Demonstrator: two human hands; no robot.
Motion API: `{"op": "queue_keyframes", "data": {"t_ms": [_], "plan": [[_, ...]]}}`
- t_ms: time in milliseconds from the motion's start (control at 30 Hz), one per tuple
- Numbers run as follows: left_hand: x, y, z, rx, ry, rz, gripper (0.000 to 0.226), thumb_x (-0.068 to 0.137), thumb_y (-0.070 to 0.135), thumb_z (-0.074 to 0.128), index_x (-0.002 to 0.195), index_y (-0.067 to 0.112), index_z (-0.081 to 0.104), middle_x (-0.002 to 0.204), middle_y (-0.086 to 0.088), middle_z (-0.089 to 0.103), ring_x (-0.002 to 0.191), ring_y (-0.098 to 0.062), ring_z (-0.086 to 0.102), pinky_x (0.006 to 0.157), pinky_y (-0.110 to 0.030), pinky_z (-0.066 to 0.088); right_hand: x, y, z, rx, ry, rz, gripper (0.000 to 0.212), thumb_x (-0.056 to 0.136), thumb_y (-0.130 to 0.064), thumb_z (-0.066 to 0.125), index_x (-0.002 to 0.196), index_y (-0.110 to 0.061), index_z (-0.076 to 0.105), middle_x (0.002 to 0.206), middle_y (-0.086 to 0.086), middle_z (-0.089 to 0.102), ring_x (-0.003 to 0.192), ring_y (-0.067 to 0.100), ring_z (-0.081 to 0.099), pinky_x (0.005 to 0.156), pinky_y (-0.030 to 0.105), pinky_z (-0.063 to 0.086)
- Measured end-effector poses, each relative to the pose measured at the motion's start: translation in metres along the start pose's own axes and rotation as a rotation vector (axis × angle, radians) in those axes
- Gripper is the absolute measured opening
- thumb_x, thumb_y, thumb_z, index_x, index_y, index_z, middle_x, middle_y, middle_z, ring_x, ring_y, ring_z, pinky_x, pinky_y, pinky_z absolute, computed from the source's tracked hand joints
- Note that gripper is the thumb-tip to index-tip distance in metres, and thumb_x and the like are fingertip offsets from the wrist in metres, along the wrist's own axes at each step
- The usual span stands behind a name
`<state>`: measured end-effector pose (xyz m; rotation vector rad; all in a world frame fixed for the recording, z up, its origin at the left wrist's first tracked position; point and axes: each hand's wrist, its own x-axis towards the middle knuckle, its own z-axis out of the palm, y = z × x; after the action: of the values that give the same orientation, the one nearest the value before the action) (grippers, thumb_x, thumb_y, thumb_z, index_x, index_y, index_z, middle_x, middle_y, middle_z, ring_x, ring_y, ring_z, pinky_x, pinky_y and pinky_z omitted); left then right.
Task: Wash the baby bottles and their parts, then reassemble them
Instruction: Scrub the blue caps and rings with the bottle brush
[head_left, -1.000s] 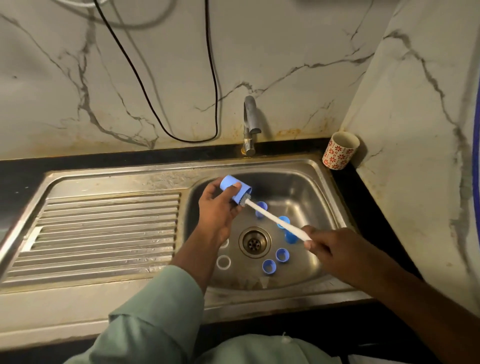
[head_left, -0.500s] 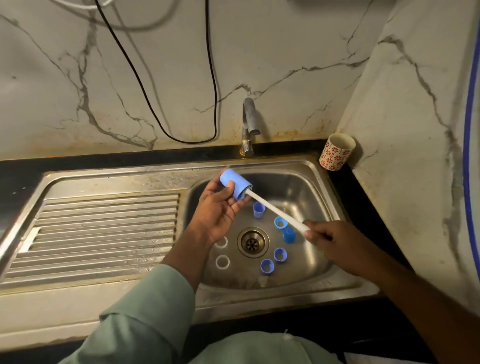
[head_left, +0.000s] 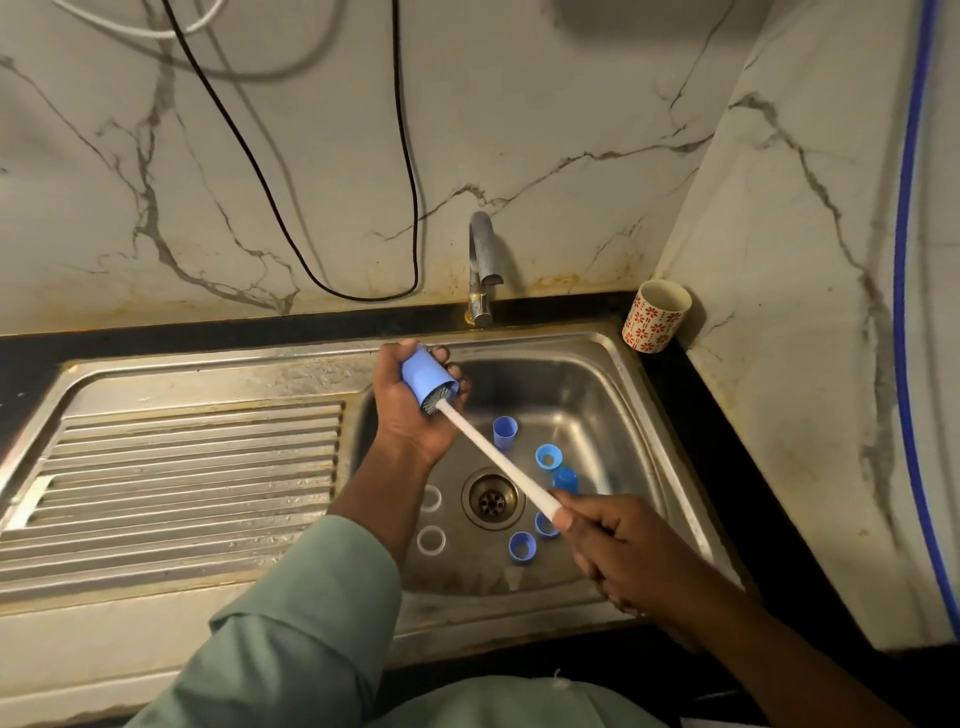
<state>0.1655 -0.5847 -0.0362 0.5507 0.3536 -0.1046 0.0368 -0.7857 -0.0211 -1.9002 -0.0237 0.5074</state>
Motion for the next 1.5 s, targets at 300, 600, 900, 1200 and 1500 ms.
{"op": "queue_keyframes", "data": {"t_ms": [300, 600, 900, 1200, 1500], "plan": [[-0.001, 0.017, -0.003, 0.312, 0.174, -0.096, 0.035, 0.097, 0.027, 0.055, 0.123, 0.007, 0.065, 0.106, -0.016, 0.058, 0.090, -0.027, 0.060, 0.073, -0.039, 0.058, 0.012, 0.000, -0.017, -1.078, 0.313, -0.166, 0.042, 0.100, -0.045, 0.037, 0.141, -0.035, 0.039, 0.095, -0.012, 0.048, 0.071, 0.006, 0.055, 0.055, 0.014, 0.027], [-0.003, 0.025, -0.009, 0.025, 0.122, -0.067, 0.039, 0.095, 0.051, 0.056, 0.103, 0.013, 0.064, 0.060, 0.002, 0.052, 0.052, -0.013, 0.051, 0.059, -0.026, 0.049, 0.009, -0.005, -0.006, 0.045, -0.135, -0.008, 0.018, 0.095, -0.034, 0.055, 0.090, -0.030, 0.072, 0.054, -0.001, 0.046, 0.036, 0.008, 0.034, 0.036, 0.018, 0.029], [-0.010, 0.038, -0.024, -0.032, 0.081, 0.002, 0.035, 0.095, 0.049, 0.057, 0.093, 0.015, 0.063, 0.056, 0.002, 0.053, 0.049, -0.014, 0.052, 0.056, -0.025, 0.047, 0.009, 0.004, 0.024, -0.444, 0.137, -0.164, 0.021, 0.094, -0.027, 0.060, 0.112, -0.024, 0.071, 0.053, -0.030, 0.055, 0.050, -0.007, 0.053, 0.051, 0.008, 0.039], [-0.011, 0.041, -0.043, 0.029, 0.131, -0.031, 0.040, 0.092, 0.057, 0.056, 0.088, 0.017, 0.061, 0.059, 0.002, 0.053, 0.052, -0.014, 0.053, 0.058, -0.028, 0.048, 0.012, 0.004, 0.027, -0.448, 0.101, -0.115, 0.020, 0.092, -0.035, 0.060, 0.109, -0.032, 0.071, 0.059, -0.027, 0.059, 0.051, -0.005, 0.052, 0.051, 0.010, 0.039], [-0.012, 0.043, -0.052, -0.070, 0.165, -0.083, 0.024, 0.093, 0.025, 0.060, 0.072, 0.014, 0.056, 0.061, 0.001, 0.051, 0.052, -0.015, 0.052, 0.061, -0.031, 0.052, 0.013, 0.002, 0.032, -0.443, 0.121, -0.068, 0.022, 0.088, -0.037, 0.066, 0.108, -0.031, 0.071, 0.062, -0.032, 0.058, 0.057, -0.009, 0.056, 0.052, 0.006, 0.040]]}}
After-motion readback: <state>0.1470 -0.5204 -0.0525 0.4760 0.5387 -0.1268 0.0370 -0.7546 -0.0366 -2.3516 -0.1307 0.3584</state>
